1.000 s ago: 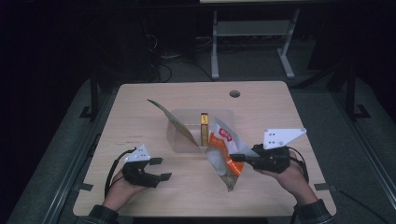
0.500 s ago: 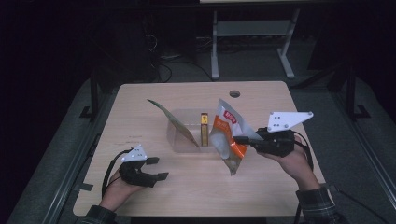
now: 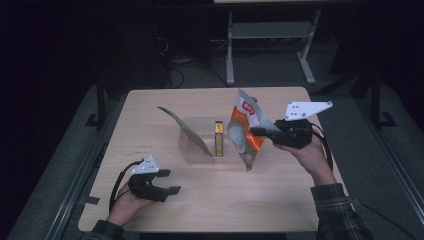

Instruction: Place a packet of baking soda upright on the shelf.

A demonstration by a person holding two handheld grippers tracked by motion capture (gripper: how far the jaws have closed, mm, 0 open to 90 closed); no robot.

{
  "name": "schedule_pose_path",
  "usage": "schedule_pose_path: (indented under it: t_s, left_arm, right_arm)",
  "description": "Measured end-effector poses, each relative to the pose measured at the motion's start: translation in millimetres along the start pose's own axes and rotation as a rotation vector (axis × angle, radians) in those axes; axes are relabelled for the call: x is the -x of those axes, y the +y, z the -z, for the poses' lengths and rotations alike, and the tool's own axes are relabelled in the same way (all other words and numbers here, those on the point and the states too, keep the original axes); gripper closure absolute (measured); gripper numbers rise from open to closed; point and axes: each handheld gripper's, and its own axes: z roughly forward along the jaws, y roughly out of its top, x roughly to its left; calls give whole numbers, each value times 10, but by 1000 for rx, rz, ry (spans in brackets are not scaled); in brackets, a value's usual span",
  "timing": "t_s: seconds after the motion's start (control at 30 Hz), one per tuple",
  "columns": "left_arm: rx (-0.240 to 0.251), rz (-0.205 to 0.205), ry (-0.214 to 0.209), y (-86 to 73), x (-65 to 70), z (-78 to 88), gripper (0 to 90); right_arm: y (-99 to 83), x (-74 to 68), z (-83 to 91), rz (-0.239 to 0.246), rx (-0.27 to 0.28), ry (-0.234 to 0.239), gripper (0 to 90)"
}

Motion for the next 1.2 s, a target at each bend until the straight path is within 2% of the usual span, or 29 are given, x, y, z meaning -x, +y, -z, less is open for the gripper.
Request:
schedule_pose_path:
  t_s: [0.53, 0.87, 1.2]
  left_arm:
    - [-31, -27, 8, -18, 9, -40, 195]
    - [-45, -37, 12, -24, 8, -50, 190]
    - [-50, -44, 14, -25, 17, -61, 190]
  right_arm:
    - [104, 255, -236, -9, -21, -35, 900]
    - [43, 429, -341, -38, -40, -55, 900]
    - [-17, 493, -379, -48, -82, -76, 900]
